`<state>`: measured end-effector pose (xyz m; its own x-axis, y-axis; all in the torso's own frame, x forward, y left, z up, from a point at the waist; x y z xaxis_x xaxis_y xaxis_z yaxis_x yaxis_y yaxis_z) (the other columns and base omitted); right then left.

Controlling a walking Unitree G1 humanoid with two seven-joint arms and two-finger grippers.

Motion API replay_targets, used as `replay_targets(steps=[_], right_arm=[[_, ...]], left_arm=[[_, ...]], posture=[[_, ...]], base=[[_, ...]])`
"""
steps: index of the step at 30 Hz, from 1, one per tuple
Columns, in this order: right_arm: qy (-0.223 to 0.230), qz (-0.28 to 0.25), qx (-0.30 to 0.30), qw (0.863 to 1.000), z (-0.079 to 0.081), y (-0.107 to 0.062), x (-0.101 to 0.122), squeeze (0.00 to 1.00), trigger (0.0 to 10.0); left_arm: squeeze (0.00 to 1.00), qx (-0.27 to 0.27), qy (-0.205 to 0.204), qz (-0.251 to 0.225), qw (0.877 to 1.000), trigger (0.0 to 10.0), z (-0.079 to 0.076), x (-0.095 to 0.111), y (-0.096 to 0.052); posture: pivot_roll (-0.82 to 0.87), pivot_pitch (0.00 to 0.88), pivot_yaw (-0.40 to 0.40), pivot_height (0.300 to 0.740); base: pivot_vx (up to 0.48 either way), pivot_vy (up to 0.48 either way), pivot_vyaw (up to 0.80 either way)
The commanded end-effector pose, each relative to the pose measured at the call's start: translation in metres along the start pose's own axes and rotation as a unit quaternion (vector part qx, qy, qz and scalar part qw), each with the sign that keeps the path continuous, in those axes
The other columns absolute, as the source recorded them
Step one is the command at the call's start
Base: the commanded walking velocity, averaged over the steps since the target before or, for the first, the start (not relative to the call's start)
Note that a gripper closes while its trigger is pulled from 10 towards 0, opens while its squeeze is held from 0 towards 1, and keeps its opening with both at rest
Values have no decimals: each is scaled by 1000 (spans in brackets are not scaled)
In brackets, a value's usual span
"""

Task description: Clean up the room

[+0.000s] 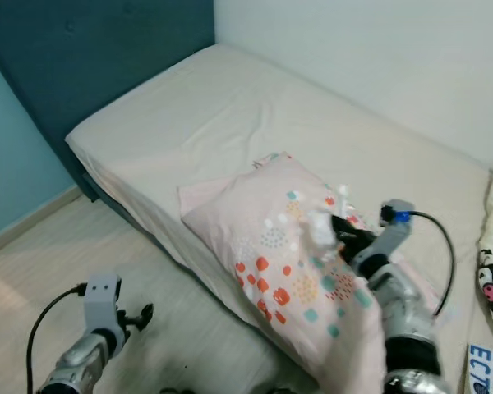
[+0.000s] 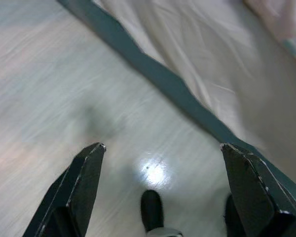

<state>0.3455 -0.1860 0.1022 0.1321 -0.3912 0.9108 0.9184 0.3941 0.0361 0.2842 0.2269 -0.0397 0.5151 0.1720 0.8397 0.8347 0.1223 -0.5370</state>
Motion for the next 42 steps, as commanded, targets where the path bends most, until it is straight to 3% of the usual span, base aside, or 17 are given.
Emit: replay_targets(steps=[1,4,10,11,13,14,15,17,21,22,23,28,32,40,42], right_arm=[[-5,16,12,1000,5,-1,-10,0,0],[-3,42,24,999,18,1,-29,0,0],[-7,57,24,998,24,2,-38,0,0],[-36,97,15,994,26,0,-59,0,10000],[-36,97,15,994,26,0,-59,0,10000],[-96,159,34,982,32,-6,-89,0,10000],[-96,159,34,982,32,-6,-89,0,10000],[-148,206,54,966,33,-14,-107,0,10000],[-173,227,60,956,30,-19,-114,0,10000],[-203,262,63,941,24,-29,-125,0,10000],[-211,271,64,937,22,-32,-128,0,10000],[-227,285,67,929,18,-36,-131,0,10000],[-282,310,65,906,8,-41,-134,0,10000],[-325,335,53,883,-6,-48,-136,0,10000],[-353,381,21,854,-29,-70,-142,0,10000]], left_arm=[[0,18,1,35,999,10000,4,-17,-4],[0,34,12,56,998,10000,7,-23,-4],[0,41,7,63,997,10000,8,-26,-5],[0,43,22,85,995,10000,11,-40,-10],[0,43,22,85,995,10000,11,-40,-10],[0,52,53,140,987,10000,21,-74,-26],[0,52,53,140,987,10000,21,-74,-26],[0,52,69,178,980,10000,26,-97,-38],[0,46,72,187,979,10000,26,-103,-41],[0,34,76,197,977,10000,23,-111,-46],[0,29,76,200,976,10000,23,-113,-48],[0,23,76,205,976,10000,22,-116,-49],[0,25,88,203,975,10000,23,-113,-47],[0,20,93,196,976,10000,19,-106,-42],[0,15,92,194,977,10000,15,-105,-41]], posture=[[-53,37,-47,740],[-53,37,-47,740],[-46,20,-46,740],[-37,0,-38,740],[-37,0,-38,740],[-31,0,-43,740],[-31,0,-43,740],[-27,0,-44,740],[-24,0,-45,740],[-10,0,-55,740],[-10,0,-55,740],[-7,0,-61,740],[-7,0,-64,740],[-10,0,-60,740],[-15,0,-63,740]], base=[[0,0,0],[-86,0,0],[-443,0,0],[0,0,800],[0,0,800],[0,0,800],[0,0,800],[0,0,800],[0,0,800],[0,0,800],[0,0,800],[0,0,800],[466,0,800],[480,0,795],[480,0,800]])
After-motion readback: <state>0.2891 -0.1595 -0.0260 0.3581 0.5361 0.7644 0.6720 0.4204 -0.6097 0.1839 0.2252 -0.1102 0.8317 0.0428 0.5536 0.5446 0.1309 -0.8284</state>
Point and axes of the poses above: a point about 5 cm out from each wrist's last joint towards the gripper, its own y axis pointing out of the wrist towards the gripper, its own x axis along the axis of the wrist's last joint, z = x × y, the point moved 3 cm from there along y, pointing out of the wrist towards the gripper, and after that the axes turned 5 degrees about -y, right-handed, at the moved point
